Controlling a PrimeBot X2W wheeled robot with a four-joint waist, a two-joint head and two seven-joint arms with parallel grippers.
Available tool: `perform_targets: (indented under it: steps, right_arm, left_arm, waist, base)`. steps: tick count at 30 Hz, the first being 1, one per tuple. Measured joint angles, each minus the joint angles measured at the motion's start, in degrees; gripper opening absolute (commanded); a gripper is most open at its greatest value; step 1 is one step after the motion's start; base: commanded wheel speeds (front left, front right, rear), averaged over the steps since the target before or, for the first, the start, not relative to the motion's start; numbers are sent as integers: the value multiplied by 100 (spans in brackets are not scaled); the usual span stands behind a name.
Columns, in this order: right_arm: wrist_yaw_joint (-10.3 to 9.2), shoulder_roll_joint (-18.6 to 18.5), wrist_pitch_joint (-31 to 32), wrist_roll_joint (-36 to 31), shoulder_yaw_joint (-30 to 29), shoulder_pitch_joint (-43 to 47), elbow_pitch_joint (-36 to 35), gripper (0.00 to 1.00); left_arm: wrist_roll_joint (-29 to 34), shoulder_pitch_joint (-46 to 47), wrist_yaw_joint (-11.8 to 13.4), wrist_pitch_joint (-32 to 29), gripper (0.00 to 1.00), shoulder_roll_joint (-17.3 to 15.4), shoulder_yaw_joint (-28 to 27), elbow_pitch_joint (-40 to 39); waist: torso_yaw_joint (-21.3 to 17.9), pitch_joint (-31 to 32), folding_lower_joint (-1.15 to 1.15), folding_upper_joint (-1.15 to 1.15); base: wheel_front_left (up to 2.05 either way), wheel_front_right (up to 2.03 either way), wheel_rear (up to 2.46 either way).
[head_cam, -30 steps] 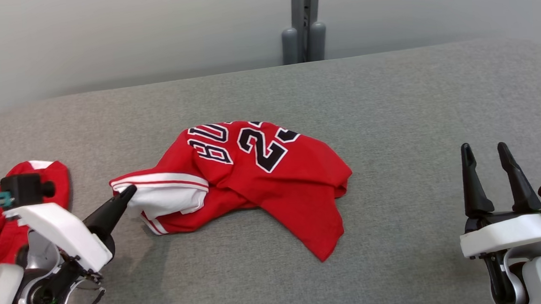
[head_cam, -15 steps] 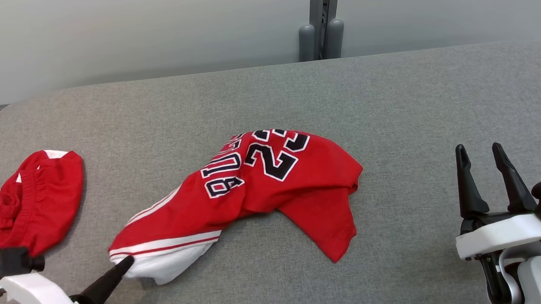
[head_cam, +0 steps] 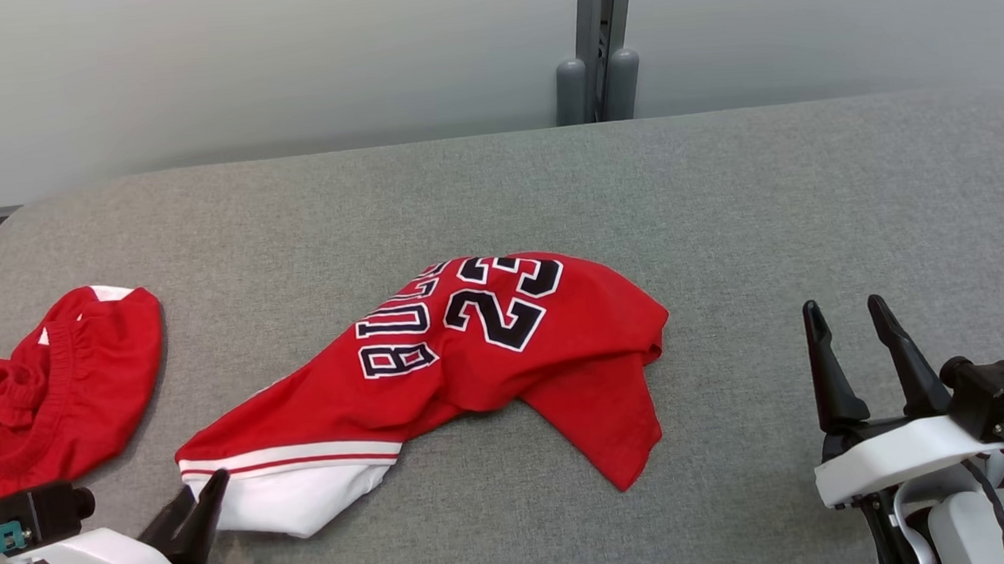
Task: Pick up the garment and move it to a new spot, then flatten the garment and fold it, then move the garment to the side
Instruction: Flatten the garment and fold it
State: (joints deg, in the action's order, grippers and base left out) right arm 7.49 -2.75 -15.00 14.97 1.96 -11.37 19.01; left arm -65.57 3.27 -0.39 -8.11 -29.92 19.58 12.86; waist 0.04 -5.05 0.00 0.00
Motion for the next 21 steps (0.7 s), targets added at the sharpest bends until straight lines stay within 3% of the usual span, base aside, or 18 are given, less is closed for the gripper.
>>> perform_targets:
  steps: [4,9,13,17,21]
  right_arm:
    - [0,-31,1,63,87,42,49,100]
    - [0,-92,0,198,252,163,154,100]
    - [0,-149,19,424,477,236,233,100]
    - [0,-264,101,739,835,255,236,100]
    - [0,-377,621,1259,1346,290,303,100]
  left_arm:
    - [531,-3,144,555,100,-1,54,-160]
    - [915,-225,627,1196,100,165,-21,-583]
    - [960,-496,806,1220,100,396,174,-748]
    - [1027,-524,829,1161,100,409,307,-709]
    - [1129,-505,898,1163,100,403,350,-648]
  waist:
    - [15,95,0,0]
    - [78,193,0,0]
    - [162,243,0,0]
    - [256,261,0,0]
    - [363,316,0,0]
  base:
    - [0,0,0]
    - [0,0,0]
    - [0,0,0]
    - [0,0,0]
    - [0,0,0]
